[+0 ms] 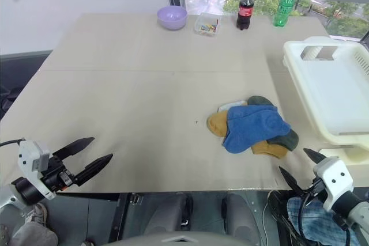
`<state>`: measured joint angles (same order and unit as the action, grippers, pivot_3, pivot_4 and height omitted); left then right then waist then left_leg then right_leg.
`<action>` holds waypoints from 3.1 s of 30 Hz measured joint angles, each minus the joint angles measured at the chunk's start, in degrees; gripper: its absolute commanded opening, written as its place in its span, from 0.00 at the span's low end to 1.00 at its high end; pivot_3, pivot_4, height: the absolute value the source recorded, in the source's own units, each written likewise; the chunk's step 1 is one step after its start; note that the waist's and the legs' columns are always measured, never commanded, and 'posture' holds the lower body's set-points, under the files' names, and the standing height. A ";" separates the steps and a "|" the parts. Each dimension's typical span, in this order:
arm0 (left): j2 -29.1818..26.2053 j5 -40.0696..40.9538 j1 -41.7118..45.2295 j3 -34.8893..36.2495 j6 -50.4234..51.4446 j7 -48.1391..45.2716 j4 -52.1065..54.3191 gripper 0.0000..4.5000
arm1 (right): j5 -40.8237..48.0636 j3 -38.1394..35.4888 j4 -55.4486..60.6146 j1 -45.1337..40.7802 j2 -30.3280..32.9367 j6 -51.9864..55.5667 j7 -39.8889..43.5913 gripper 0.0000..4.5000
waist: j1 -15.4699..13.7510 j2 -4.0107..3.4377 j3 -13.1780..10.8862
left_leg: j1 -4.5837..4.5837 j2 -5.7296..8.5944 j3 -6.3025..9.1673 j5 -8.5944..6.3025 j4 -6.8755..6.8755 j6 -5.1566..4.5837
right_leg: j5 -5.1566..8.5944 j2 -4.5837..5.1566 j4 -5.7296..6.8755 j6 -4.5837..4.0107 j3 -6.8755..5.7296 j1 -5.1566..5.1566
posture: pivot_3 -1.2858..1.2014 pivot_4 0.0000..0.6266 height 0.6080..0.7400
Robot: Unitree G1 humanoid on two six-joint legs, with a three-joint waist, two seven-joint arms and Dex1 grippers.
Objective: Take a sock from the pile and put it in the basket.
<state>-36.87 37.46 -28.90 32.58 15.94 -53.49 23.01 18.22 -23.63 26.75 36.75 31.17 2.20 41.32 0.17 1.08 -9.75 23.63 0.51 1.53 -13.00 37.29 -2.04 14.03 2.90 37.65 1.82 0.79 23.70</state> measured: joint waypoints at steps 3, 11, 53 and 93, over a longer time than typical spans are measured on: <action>0.05 0.31 0.00 0.00 0.19 0.05 0.21 0.99 | -0.12 0.42 0.23 -0.49 0.00 0.48 -0.35 1.00 | 0.01 0.00 0.00 | 0.00 0.00 0.00 0.00 0.00 0.00 | 0.00 0.00 0.00 0.00 0.00 0.00 | 0.52 0.24 1.00; -0.66 2.02 1.84 -0.97 1.15 -3.01 1.16 0.99 | -4.55 8.72 6.64 -3.89 1.37 1.73 -0.64 1.00 | 0.04 -0.03 0.05 | 0.00 0.01 -0.02 0.00 0.01 0.00 | -0.01 -0.02 0.00 0.00 -0.03 0.00 | 0.52 0.24 1.00; -2.07 6.59 6.66 -3.52 4.47 -2.74 5.76 1.00 | 0.38 31.94 -2.98 -45.39 0.21 19.81 4.85 0.00 | -0.71 0.07 0.13 | -0.06 0.07 -0.02 0.00 0.07 -0.05 | -0.17 -0.18 0.08 -0.22 -0.06 -0.03 | 0.52 0.24 1.00; 3.31 -4.82 16.07 -17.60 15.76 20.41 2.92 1.00 | -3.79 38.24 -10.78 -61.57 -1.60 22.16 15.74 0.98 | 0.49 -0.05 0.04 | 0.06 0.31 0.24 -0.05 -0.20 0.06 | -0.32 0.10 0.19 -0.06 -0.24 0.18 | 0.52 0.24 1.00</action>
<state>-33.55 32.64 -12.83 14.98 31.69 -33.08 25.92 14.43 14.60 15.97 -24.83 29.57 24.37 57.07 0.66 1.03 -9.71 23.69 0.82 1.77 -13.05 37.09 -1.99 13.71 3.00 37.84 1.76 0.55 23.89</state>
